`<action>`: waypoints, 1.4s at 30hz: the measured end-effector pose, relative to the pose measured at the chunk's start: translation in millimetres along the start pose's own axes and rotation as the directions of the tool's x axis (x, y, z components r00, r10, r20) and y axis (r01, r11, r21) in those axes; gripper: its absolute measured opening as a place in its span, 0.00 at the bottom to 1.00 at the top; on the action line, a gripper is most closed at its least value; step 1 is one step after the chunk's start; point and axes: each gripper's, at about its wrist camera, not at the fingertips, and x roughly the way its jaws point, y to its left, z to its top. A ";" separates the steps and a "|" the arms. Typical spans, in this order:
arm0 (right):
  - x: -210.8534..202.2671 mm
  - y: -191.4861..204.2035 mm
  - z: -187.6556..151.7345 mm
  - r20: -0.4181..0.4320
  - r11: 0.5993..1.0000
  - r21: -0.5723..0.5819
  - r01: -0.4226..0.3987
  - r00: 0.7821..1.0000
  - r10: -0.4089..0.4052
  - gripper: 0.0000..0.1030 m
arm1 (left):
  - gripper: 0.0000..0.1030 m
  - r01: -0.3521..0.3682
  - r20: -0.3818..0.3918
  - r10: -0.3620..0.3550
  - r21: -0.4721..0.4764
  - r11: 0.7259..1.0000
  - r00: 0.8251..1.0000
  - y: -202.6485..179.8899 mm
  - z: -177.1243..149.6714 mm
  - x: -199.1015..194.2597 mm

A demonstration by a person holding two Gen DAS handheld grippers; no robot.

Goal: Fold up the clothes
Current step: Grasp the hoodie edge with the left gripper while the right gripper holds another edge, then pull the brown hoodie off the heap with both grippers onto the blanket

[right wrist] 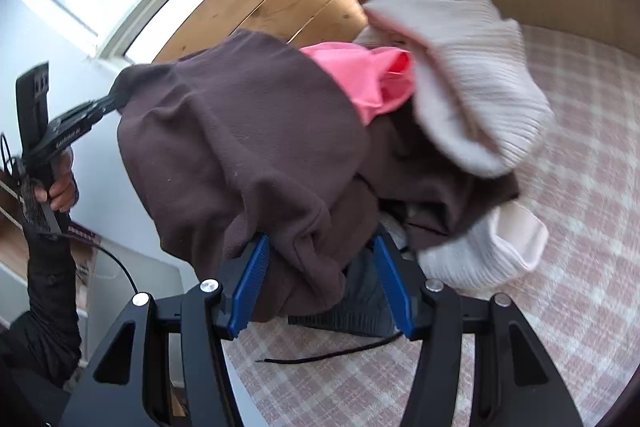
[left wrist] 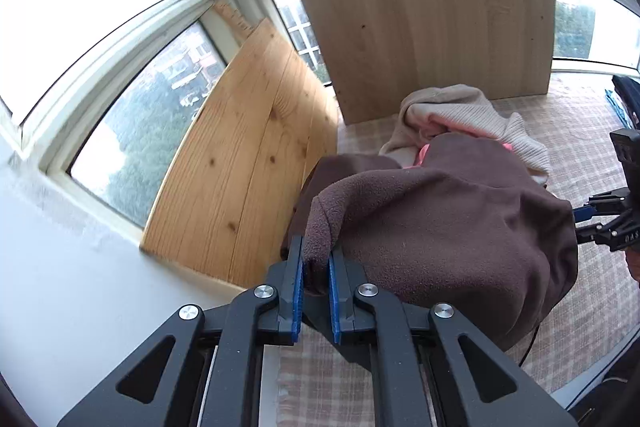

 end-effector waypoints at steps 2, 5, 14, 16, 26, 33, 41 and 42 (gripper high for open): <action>6.5 10.3 1.7 -0.020 0.999 -0.033 0.006 1.000 -0.007 0.52 | 0.10 -0.004 0.005 0.004 -0.013 1.000 1.000 2.9 -4.2 -0.2; 3.7 22.7 2.4 -0.033 0.998 -0.042 -0.037 0.999 0.035 0.52 | 0.10 -0.004 0.003 0.004 -0.030 1.000 1.000 6.7 -7.9 -0.3; 15.8 54.2 -0.9 -0.040 0.982 -0.165 0.086 0.995 -0.094 0.32 | 0.10 0.012 0.026 -0.011 -0.029 1.000 1.000 13.6 -16.4 -6.7; 13.7 58.4 1.1 -0.032 0.975 -0.181 0.127 0.990 -0.135 0.16 | 0.10 0.008 0.037 -0.007 -0.027 1.000 0.999 12.9 -17.4 -11.2; -117.7 123.7 80.1 0.324 0.870 -0.320 0.376 0.906 -0.272 0.06 | 0.09 -0.051 0.204 0.068 -0.088 0.995 0.977 35.7 20.5 -80.5; -204.2 196.1 145.9 0.530 0.790 -0.324 0.521 0.792 -0.304 0.06 | 0.09 -0.077 0.346 0.116 -0.125 0.989 0.931 53.9 78.4 -162.5; -320.1 243.4 189.9 0.680 0.813 -0.259 0.522 0.696 -0.231 0.05 | 0.02 -0.178 0.547 0.281 -0.235 0.956 0.789 74.1 120.9 -285.4; -329.1 246.5 194.1 0.679 0.822 -0.257 0.509 0.700 -0.221 0.05 | 0.02 -0.133 0.574 0.256 -0.248 0.960 0.778 82.0 123.9 -305.4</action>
